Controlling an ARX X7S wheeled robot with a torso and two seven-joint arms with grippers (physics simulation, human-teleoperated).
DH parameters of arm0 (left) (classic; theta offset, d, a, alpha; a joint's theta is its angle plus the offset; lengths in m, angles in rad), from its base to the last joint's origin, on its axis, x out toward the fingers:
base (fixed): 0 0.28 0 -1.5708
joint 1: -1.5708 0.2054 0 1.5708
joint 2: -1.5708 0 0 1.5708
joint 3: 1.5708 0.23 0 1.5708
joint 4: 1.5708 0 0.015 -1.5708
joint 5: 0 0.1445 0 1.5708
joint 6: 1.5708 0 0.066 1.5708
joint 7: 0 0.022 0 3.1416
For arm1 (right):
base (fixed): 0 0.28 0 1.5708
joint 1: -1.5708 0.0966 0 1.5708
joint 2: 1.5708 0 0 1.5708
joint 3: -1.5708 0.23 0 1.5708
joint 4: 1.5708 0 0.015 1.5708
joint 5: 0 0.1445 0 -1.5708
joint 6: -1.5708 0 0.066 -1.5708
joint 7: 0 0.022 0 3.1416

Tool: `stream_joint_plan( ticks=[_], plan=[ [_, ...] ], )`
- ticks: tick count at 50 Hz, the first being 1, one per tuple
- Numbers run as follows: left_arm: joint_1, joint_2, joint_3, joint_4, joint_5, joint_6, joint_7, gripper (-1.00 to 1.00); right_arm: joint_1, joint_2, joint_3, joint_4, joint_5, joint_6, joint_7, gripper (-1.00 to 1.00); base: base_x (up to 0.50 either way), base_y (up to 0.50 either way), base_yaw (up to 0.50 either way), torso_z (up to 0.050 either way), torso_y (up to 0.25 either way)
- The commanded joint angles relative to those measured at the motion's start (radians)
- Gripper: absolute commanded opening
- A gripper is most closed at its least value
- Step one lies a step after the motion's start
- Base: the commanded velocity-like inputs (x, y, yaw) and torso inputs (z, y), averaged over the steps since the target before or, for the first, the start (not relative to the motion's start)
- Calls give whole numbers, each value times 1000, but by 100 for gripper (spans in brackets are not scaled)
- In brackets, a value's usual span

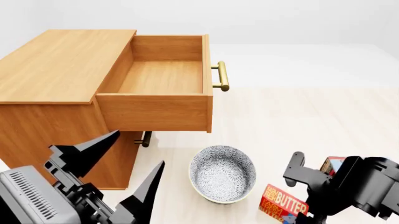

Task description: Put the butter at the back in the top drawer of the cabinet and close it.

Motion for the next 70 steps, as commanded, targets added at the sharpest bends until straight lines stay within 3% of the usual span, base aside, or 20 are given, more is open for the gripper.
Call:
stream_joint_plan(
  ticks=[1, 30, 38, 42, 59, 70],
  plan=[
    [4, 5, 0, -9, 1, 2, 2, 100, -15, -22, 43, 20, -22, -26, 43, -100, 0, 3, 3, 0, 0],
    [-4, -23, -11, 16, -9, -11, 4, 100, 172, 167, 28, -420, -6, 237, 101, -100, 1, 0, 1, 0, 0],
    [-19, -21, -19, 9, -35, -24, 32, 100, 258, 208, 26, -550, 1, 332, 88, -100, 0, 0, 0, 0, 0],
    [-47, -19, -29, -12, -86, -43, 107, 100, 304, 223, 26, -604, 3, 376, 76, -100, 0, 0, 0, 0, 0],
    [-271, 62, -88, -85, -252, -379, 402, 100, 492, 247, 17, -788, 7, 534, 11, -100, 0, 0, 0, 0, 1],
    [-412, 117, -114, -119, -330, -587, 494, 100, 569, 228, -3, -869, 16, 606, -16, -100, 0, 0, 0, 0, 1]
  ],
)
